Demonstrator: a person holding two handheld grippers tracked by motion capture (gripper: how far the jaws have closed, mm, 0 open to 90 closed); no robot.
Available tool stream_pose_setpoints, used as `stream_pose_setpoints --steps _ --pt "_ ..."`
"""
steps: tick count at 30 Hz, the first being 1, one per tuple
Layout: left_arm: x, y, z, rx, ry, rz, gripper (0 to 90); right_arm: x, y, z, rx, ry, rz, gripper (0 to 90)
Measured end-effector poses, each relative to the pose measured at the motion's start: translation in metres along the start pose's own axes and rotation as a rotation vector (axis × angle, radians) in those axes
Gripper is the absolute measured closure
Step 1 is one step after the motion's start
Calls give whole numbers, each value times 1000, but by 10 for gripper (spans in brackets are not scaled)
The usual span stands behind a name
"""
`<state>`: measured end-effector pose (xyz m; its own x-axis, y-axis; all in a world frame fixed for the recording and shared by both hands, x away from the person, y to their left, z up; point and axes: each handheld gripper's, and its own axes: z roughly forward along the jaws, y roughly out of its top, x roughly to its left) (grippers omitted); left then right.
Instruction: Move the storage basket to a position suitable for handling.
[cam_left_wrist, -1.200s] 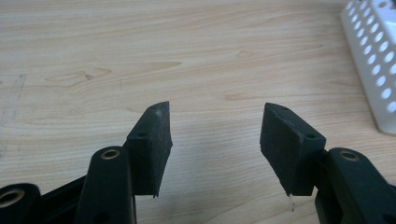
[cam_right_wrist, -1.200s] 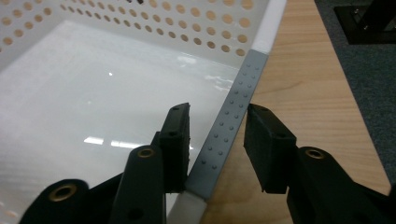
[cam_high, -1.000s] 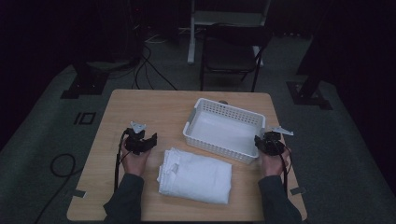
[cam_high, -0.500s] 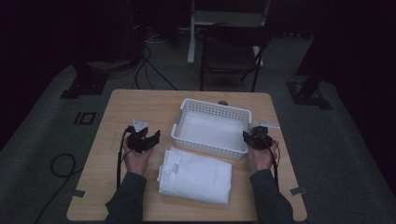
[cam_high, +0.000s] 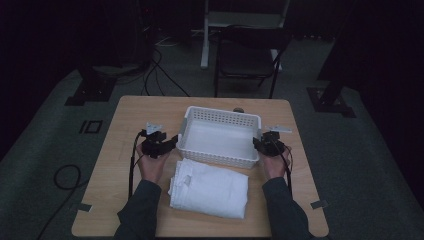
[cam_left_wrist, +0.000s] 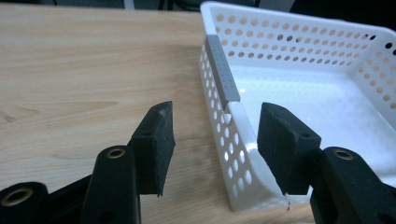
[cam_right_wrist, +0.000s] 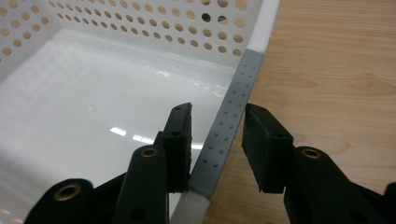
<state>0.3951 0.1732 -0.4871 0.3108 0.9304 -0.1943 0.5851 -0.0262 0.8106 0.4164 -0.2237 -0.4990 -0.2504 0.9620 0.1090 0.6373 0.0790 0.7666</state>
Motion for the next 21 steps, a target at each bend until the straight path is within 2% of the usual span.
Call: stream_pose_setpoints --steps 4,9,14,16,21 --pt "2 1 9 26 7 0 482 6 5 4 -3 17 -8 635" --pt "9 1 13 39 -12 -34 546 14 10 10 0 28 -27 647" --pt "10 1 12 46 3 -16 676 22 15 17 6 40 -37 664" --pt "10 1 9 43 33 -4 704 25 17 20 6 37 -51 673" --pt "17 3 7 40 35 -25 723 30 22 26 7 45 -58 679"
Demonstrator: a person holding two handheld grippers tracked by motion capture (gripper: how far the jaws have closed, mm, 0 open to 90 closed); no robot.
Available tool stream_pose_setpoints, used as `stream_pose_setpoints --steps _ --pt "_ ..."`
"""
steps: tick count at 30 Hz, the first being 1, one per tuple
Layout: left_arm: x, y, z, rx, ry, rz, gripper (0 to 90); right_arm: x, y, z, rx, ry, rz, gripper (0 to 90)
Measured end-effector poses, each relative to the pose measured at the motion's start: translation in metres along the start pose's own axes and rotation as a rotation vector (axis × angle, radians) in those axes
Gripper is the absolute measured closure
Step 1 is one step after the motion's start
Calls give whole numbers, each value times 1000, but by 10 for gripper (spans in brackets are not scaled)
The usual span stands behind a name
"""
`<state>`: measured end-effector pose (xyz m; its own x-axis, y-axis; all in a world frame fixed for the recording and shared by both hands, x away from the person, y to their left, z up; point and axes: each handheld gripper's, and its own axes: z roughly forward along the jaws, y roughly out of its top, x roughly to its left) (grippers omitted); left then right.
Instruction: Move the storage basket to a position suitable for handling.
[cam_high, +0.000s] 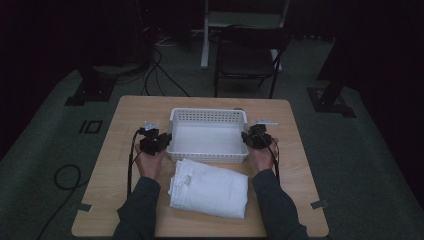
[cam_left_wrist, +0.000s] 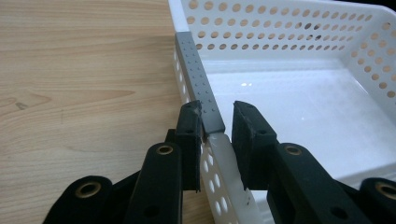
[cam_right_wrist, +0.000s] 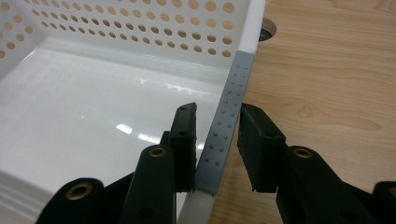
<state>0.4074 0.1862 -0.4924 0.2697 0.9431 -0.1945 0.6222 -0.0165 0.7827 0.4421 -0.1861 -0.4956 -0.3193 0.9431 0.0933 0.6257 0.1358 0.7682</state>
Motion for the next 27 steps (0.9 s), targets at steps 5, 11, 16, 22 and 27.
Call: stream_pose_setpoints --steps 5,11,16,22,27 --pt "2 4 3 7 15 -3 725 2 3 4 1 5 4 678" --pt "3 5 4 5 38 -8 728 1 6 9 -6 19 2 676" --pt "4 7 6 2 51 -13 730 3 11 14 -2 16 -12 677" --pt "5 6 4 -2 59 -12 696 4 13 16 -3 0 -40 674" --pt "8 3 -6 -23 67 -26 579 3 13 12 -16 -6 -44 611"
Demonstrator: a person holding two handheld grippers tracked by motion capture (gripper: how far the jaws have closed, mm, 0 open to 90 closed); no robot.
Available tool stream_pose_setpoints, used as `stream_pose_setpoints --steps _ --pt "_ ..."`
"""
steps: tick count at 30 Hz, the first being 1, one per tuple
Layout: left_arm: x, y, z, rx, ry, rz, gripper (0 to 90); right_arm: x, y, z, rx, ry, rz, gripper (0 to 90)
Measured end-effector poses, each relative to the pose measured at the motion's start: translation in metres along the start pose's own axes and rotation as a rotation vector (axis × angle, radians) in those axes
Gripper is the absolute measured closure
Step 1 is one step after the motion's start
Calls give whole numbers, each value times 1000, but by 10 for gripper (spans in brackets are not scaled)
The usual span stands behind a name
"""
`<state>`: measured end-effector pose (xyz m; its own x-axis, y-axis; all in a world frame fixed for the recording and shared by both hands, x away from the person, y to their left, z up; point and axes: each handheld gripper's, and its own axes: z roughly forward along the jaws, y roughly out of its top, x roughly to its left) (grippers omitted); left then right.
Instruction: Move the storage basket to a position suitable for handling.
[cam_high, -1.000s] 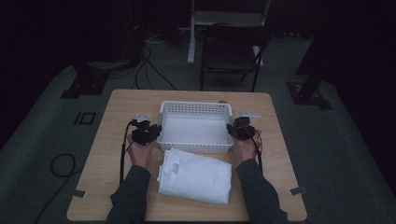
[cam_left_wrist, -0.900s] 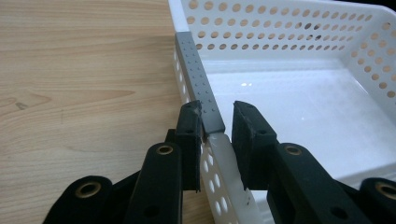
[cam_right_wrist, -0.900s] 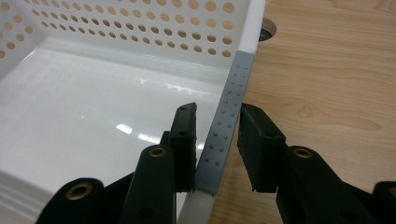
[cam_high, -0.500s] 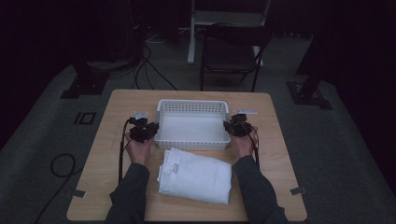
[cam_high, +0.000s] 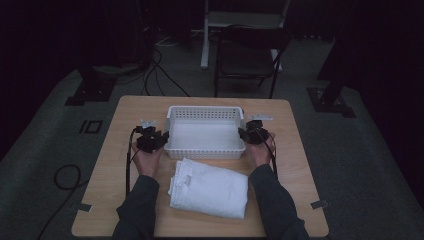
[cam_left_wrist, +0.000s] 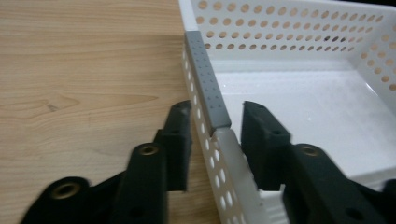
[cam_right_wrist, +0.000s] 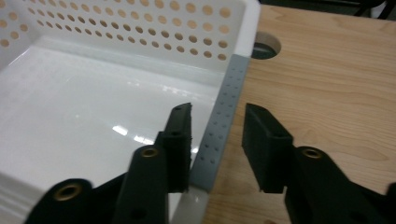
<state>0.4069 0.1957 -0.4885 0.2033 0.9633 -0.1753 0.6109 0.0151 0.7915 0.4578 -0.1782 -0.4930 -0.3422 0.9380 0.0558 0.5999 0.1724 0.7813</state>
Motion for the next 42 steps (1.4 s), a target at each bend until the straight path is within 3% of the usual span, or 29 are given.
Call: stream_pose_setpoints --steps 6,11,13,15,19,23,30,33,42 --pt "0 -12 -22 -27 -2 39 461 -3 -13 -33 -62 7 -24 567" --pt "-5 -28 -33 -30 -26 35 453 2 -26 -56 -16 61 -73 554" --pt "-9 -33 -37 -34 -39 43 455 4 -32 -65 -12 94 -62 531" --pt "-14 -37 -42 -41 -56 56 452 7 -38 -74 -16 116 -54 503" --pt "-26 -45 -51 -36 -98 93 451 14 -53 -90 -12 149 -101 469" --pt "-35 -54 -63 -40 -106 128 429 15 -69 -104 -7 185 -112 458" --pt "-52 -72 -83 -59 -113 204 410 23 -101 -125 -22 188 -122 433" --pt "-58 -79 -87 -40 -121 236 419 32 -117 -130 -14 196 -130 426" --pt "-67 -106 -98 8 -134 268 442 52 -155 -152 7 265 -149 424"
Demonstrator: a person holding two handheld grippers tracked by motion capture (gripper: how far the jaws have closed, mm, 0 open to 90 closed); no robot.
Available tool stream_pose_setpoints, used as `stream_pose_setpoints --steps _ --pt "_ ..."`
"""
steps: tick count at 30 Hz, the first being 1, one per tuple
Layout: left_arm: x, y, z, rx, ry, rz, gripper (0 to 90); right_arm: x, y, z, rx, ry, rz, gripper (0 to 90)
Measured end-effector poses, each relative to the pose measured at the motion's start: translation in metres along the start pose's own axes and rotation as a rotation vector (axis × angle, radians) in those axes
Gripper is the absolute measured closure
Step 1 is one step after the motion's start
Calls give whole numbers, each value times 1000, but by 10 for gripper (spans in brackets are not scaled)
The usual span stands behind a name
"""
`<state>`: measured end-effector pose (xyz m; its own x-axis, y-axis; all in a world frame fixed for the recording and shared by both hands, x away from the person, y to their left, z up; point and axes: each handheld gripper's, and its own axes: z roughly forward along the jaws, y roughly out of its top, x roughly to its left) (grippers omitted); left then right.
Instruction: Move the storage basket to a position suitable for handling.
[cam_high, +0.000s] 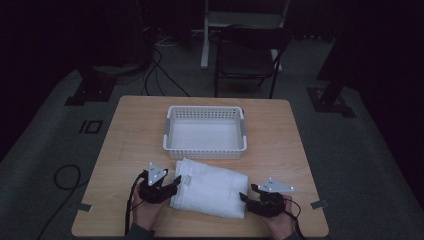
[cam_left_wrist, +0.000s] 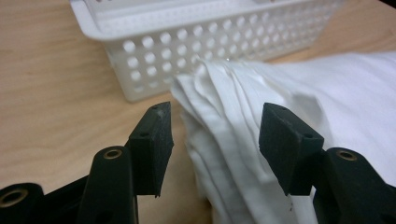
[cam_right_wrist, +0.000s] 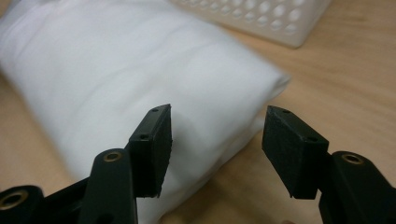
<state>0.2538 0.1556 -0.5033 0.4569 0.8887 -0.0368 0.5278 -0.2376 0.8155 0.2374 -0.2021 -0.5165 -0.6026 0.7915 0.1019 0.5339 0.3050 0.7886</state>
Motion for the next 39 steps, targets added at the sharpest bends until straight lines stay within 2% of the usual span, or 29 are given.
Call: stream_pose_setpoints --steps 2,4,11,15,24,34,39 --pt "-4 -6 1 24 4 18 457 5 -6 3 28 19 -11 423" --pt "-7 -12 5 47 18 36 477 8 -11 11 54 13 -18 427" --pt "-3 -17 12 69 5 7 491 2 -5 29 91 6 -21 436" --pt "-4 -17 14 68 23 24 490 -1 -1 35 92 -11 -38 440" --pt "3 -14 20 60 57 13 490 -7 19 54 89 -60 -65 479" --pt "16 -6 30 59 84 3 488 -12 32 70 85 -58 -45 473" --pt "21 -3 35 62 80 -5 488 -16 40 77 85 -88 -34 458"
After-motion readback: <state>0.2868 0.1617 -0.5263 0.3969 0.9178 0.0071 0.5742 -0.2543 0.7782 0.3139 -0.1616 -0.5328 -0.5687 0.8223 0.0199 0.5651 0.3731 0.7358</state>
